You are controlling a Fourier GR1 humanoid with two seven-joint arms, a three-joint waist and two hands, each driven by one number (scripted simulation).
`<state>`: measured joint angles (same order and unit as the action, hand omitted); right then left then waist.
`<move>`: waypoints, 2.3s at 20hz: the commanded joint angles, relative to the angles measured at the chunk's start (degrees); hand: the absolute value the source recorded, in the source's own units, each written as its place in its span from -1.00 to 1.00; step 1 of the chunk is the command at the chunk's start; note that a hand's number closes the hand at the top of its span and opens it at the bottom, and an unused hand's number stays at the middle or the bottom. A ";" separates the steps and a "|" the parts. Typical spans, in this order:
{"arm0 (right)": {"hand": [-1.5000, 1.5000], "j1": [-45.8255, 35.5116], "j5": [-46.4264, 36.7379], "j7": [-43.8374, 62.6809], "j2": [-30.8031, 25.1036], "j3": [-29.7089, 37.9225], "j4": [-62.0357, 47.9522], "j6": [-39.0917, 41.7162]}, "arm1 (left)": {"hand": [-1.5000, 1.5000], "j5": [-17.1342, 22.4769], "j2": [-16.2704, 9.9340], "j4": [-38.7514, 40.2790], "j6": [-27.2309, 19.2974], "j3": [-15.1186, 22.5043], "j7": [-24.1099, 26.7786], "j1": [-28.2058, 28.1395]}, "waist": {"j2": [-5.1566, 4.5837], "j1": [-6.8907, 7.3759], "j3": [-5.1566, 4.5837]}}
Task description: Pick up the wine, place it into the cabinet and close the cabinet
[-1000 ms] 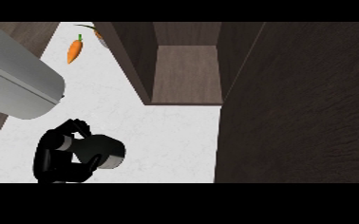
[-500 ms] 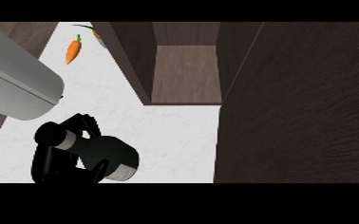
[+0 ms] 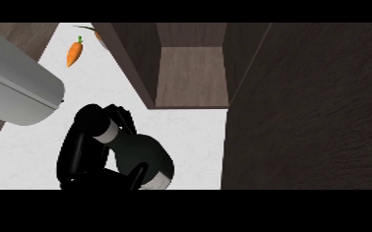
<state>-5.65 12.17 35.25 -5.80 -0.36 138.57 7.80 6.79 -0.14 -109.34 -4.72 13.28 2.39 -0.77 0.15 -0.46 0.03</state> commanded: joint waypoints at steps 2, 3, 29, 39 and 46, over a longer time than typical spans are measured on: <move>-1.00 2.23 5.86 1.22 -0.30 1.65 5.95 1.22 | 1.00 -0.44 0.13 0.48 -9.08 7.09 -3.97 6.93 | -0.05 -0.15 0.01; -1.00 -1.63 8.94 4.26 -2.59 6.45 5.53 0.14 | 1.00 -0.56 0.13 1.59 -10.22 5.49 -3.51 8.56 | -0.08 -0.05 -0.01; -1.00 2.34 6.53 4.57 -0.35 2.72 9.36 1.01 | 1.00 0.97 0.14 20.39 -35.51 14.07 -6.43 34.73 | -0.05 -0.40 -0.03; -1.00 2.80 7.44 3.66 -0.73 3.55 9.07 1.84 | 1.00 10.46 0.14 25.72 -36.66 15.70 7.50 28.85 | -0.07 -0.24 -0.05; -1.00 0.02 7.29 2.46 -1.29 5.78 5.60 1.80 | 1.00 10.01 0.13 36.89 -36.08 15.73 13.28 30.43 | -0.17 -0.31 -0.04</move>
<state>-5.83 14.87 34.87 -7.20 4.50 138.00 10.95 17.24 -0.11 -77.56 -42.39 29.99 12.36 30.07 0.01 -0.86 -0.01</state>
